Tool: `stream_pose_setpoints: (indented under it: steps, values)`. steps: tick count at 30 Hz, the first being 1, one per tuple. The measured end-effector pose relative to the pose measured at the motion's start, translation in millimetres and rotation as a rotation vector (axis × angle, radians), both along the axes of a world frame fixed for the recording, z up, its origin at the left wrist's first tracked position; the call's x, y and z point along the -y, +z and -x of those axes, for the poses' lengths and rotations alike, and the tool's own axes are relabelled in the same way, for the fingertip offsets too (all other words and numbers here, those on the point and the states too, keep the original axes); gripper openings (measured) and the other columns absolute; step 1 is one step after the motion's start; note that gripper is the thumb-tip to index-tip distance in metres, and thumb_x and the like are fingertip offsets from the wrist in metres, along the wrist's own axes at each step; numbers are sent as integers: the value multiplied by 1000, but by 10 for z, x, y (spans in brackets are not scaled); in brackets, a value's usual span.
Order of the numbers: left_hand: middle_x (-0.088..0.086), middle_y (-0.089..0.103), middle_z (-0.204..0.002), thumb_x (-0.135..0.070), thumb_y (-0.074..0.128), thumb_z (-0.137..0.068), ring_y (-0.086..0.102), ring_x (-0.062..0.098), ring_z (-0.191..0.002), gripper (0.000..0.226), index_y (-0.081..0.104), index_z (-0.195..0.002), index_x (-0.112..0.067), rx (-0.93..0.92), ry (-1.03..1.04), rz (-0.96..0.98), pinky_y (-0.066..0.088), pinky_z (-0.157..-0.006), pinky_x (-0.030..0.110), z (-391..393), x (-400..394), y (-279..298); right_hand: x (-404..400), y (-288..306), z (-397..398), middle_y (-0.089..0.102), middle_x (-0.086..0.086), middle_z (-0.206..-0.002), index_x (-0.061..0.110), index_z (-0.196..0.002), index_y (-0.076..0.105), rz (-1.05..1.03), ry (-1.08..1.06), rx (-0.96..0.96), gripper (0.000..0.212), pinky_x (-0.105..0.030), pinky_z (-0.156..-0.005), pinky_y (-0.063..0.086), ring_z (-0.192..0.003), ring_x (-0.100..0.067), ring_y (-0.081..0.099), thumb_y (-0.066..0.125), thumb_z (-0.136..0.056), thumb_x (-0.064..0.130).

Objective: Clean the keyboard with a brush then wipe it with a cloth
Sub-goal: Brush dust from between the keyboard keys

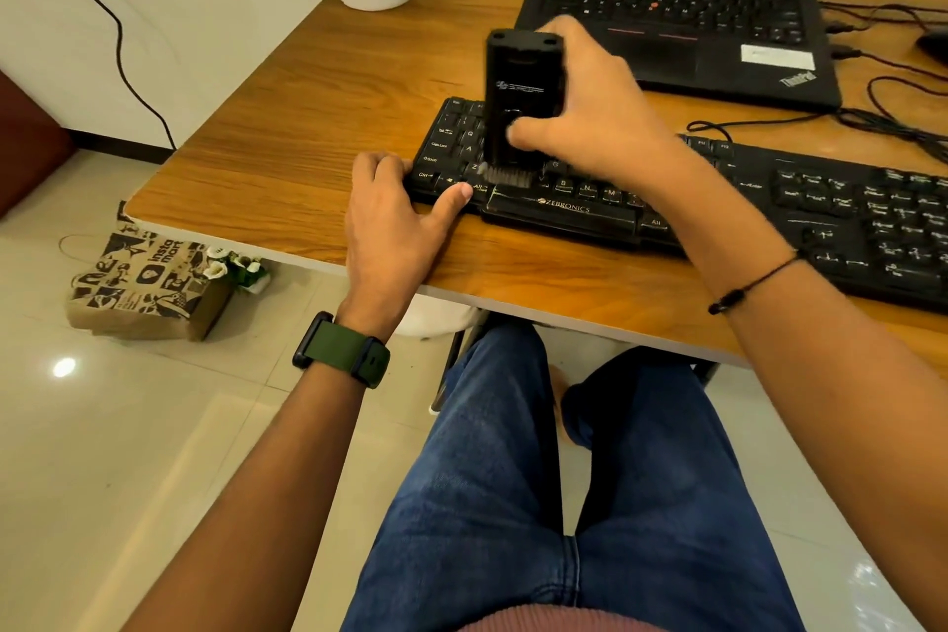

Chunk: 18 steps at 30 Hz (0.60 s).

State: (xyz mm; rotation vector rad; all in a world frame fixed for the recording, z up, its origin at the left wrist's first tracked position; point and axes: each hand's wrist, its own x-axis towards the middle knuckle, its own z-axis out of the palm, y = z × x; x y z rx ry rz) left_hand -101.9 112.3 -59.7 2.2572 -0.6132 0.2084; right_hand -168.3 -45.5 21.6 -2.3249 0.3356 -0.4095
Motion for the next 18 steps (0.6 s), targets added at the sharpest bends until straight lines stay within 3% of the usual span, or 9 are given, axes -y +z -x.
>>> stream_pose_setpoints:
  steps: [5, 10, 15, 18]
  values:
    - [7, 47, -121, -47, 64, -80, 38, 4, -97, 58, 52, -120, -6, -12, 6, -5, 30, -74, 12, -7, 5, 5, 147, 58, 227, 52, 7, -97, 12, -120, 41, -11, -38, -11, 55, -6, -62, 45, -82, -2, 52, 70, -74, 11]
    - [7, 47, -122, -46, 64, -81, 38, 5, -98, 57, 52, -120, -7, -19, 8, -8, 32, -78, 15, 18, 0, 18, -20, 128, -39, 55, 1, -108, 11, -122, 40, -3, 32, 43, 58, -11, -68, 50, -94, -7, 54, 71, -73, 13]
    - [8, 48, -121, -45, 65, -81, 43, 10, -100, 56, 53, -119, -6, -9, 10, -7, 34, -78, 17, 31, 6, 32, -103, 56, -153, 53, 1, -100, 9, -120, 40, 22, 64, 0, 56, -3, -54, 43, -83, -6, 53, 70, -73, 12]
    - [7, 47, -121, -46, 64, -80, 40, 7, -99, 57, 53, -120, -6, -9, 10, -7, 34, -79, 17, 26, 6, 23, 23, 35, 36, 53, 1, -101, 10, -121, 40, -4, 24, -8, 55, -5, -56, 45, -78, -2, 52, 69, -74, 9]
